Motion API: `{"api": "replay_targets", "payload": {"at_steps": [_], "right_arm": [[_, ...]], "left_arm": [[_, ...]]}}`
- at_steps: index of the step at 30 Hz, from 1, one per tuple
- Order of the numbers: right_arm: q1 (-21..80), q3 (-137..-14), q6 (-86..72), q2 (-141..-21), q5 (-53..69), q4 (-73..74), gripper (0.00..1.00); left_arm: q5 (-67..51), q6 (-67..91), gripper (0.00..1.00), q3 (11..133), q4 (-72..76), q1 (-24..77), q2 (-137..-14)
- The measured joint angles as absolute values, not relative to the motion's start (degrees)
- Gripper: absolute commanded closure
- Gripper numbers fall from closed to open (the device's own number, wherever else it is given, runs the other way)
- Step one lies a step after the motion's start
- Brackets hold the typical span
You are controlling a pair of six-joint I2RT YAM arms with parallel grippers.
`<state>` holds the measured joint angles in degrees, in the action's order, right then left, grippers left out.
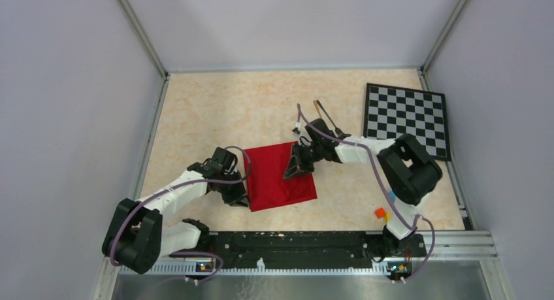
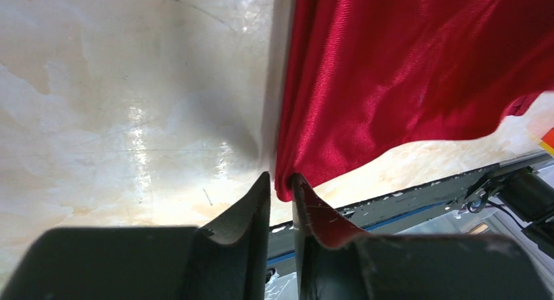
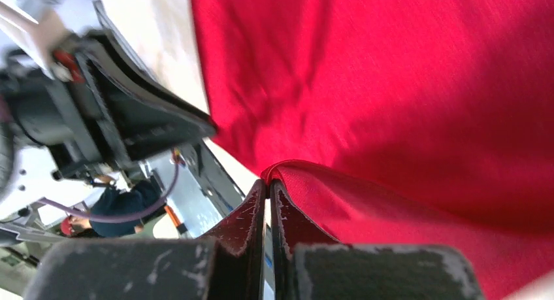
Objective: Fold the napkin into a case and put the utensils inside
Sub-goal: Fold the square-folded napkin at the center of the board.
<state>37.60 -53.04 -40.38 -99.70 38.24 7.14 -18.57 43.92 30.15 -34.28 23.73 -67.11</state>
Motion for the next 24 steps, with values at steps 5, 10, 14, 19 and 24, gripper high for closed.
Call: {"api": "replay_targets", "payload": {"at_steps": [5, 10, 14, 19, 24], "right_arm": [[41.17, -66.5, -42.39, -111.37, 39.64, 2.79, 1.0], [42.54, -76.51, -45.21, -120.18, 40.56, -1.26, 1.0], [42.59, -80.09, -47.37, -124.29, 40.8, -3.6, 1.0], [42.65, -82.67, -49.12, -127.7, 41.67, -5.15, 1.0], [42.74, -84.18, -49.78, -129.23, 42.7, -5.72, 1.0]], "left_arm": [[-18.57, 44.53, 0.86, 28.77, -34.2, 23.73, -68.16], [-18.57, 45.12, 0.86, 28.14, -34.06, 23.77, -68.16], [-18.74, 45.32, 0.87, 28.1, -33.71, 23.79, -68.9], [-19.27, 45.36, 0.87, 28.1, -33.41, 23.92, -69.08], [-19.46, 45.41, 0.87, 28.1, -33.26, 24.01, -69.08]]}}
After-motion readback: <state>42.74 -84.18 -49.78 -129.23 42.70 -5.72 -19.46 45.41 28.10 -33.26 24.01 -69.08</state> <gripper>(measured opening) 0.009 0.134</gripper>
